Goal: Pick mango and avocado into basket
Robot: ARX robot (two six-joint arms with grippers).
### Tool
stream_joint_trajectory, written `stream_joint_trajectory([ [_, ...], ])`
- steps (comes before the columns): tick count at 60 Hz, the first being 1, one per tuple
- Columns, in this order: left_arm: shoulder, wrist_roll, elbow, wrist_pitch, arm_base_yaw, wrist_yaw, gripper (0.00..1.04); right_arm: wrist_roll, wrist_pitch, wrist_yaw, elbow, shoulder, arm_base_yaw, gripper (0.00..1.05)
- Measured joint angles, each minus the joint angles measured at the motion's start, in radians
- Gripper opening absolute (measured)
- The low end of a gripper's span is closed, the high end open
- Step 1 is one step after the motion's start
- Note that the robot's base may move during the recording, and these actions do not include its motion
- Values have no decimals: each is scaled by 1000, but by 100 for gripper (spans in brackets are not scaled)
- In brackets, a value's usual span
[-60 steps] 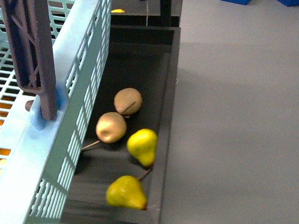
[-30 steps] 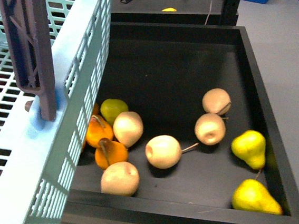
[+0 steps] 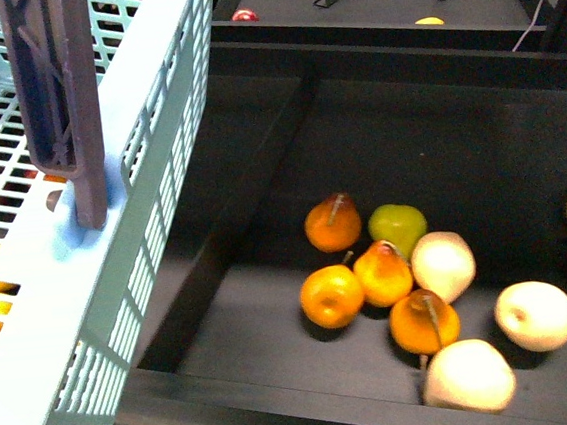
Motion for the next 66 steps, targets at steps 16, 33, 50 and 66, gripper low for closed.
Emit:
stream_joint_trajectory([
  [16, 0, 0, -2, 0, 0, -1, 5, 0, 0, -3, 0, 0, 0, 97],
  [33, 1, 0, -2, 0, 0, 0, 5, 0, 0, -1, 0, 0, 0, 97],
  [50, 0, 0, -2, 0, 0, 0, 5, 0, 0, 0, 0, 0, 0, 97],
  [66, 0, 1, -2, 0, 0, -5, 5, 0, 0, -2, 0, 1, 0, 97],
])
